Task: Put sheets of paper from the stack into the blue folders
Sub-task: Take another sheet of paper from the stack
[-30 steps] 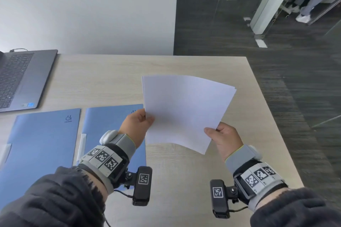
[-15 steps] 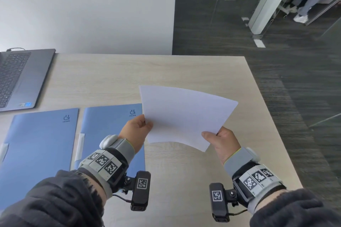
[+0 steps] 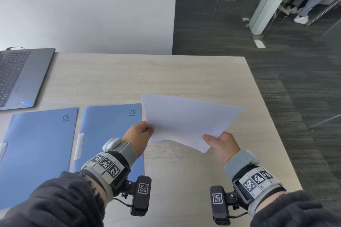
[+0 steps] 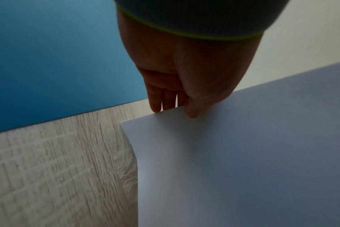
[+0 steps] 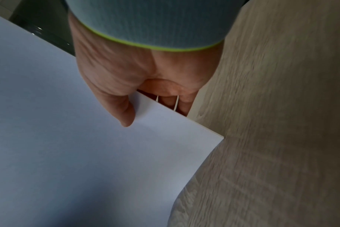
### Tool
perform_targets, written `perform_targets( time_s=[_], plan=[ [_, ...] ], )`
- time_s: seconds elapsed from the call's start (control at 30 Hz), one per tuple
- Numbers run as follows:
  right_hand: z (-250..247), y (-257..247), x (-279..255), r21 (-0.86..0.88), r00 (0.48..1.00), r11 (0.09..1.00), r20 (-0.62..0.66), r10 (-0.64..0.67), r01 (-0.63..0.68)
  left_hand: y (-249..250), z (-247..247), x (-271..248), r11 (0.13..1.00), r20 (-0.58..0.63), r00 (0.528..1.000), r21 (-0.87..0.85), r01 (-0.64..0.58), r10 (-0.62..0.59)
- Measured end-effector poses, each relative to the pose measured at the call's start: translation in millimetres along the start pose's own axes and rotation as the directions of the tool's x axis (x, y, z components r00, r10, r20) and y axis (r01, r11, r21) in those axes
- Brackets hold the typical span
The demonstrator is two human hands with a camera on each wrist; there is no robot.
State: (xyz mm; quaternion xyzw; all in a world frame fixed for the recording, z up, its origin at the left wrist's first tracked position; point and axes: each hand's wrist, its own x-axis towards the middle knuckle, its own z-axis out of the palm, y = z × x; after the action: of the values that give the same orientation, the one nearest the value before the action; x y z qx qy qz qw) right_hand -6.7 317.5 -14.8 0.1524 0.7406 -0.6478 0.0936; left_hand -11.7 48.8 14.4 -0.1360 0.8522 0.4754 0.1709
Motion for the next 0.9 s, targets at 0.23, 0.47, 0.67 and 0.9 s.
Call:
perform_targets(
  time_s=[0.23, 0.47, 0.67, 0.9],
  plan=[
    [-1.5, 0.0, -2.2, -0.02, 1.0, 1.0, -0.009, 0.016, -0.016, 1.9, 6.8, -0.4, 1.0, -0.021, 1.0, 0.022, 0.003, -0.003],
    [-2.9, -1.7, -9.1, -0.098, 0.999, 0.995, 0.005, 0.034, -0.033, -4.1, 10.5, -2.9, 0.999, 0.005, 1.0, 0.032, 0.024, -0.024],
    [0.9, -1.4, -9.3, -0.058, 0.999, 0.998, -0.022, 0.032, -0.034, -10.8, 4.2, -4.4, 0.997, 0.01, 1.0, -0.077, -0.009, 0.01],
    [28.2, 3.0, -15.6, 0.075, 0.968, 0.968, 0.091, 0.232, -0.239, -38.5, -6.7, -4.0, 0.965, 0.063, 0.988, -0.217, 0.149, -0.139]
  ],
)
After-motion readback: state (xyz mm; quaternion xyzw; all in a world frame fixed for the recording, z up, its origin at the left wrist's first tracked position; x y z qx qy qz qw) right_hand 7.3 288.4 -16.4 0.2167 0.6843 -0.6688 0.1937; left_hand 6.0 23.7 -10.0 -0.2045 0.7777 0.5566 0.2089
